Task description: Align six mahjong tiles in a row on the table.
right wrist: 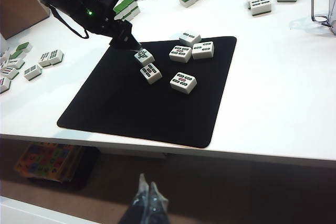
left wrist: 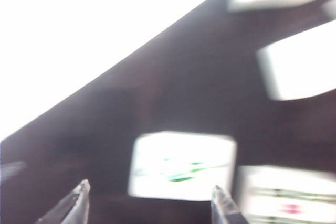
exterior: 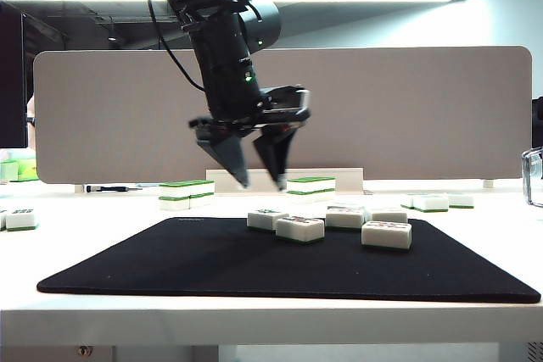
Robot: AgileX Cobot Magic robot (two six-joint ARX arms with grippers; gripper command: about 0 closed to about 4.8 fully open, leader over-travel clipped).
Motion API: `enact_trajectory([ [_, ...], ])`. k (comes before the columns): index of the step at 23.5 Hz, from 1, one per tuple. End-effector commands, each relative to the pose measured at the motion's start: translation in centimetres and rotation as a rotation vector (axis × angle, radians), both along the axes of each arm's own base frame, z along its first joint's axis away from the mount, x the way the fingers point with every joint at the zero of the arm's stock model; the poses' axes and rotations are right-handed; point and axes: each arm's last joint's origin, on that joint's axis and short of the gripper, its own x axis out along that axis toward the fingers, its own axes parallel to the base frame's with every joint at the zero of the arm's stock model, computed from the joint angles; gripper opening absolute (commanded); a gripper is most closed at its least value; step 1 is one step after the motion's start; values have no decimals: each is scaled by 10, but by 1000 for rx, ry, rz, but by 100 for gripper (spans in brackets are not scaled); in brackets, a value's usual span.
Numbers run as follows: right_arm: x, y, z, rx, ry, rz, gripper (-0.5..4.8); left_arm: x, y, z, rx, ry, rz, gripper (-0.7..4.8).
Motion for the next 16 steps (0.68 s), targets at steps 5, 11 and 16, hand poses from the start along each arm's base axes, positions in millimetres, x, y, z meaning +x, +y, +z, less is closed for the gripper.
enact_trajectory([
  [5,-2,0,0,-2,-27,-1,-1,8,-8,-27,-26,49,-11,314],
  [11,-2,0,0,-3,-27,-2,-1,5,-6,-11,-29,5,-4,314],
  [16,-2,0,0,-3,-27,-2,-1,5,-5,-6,-37,-11,0,314],
])
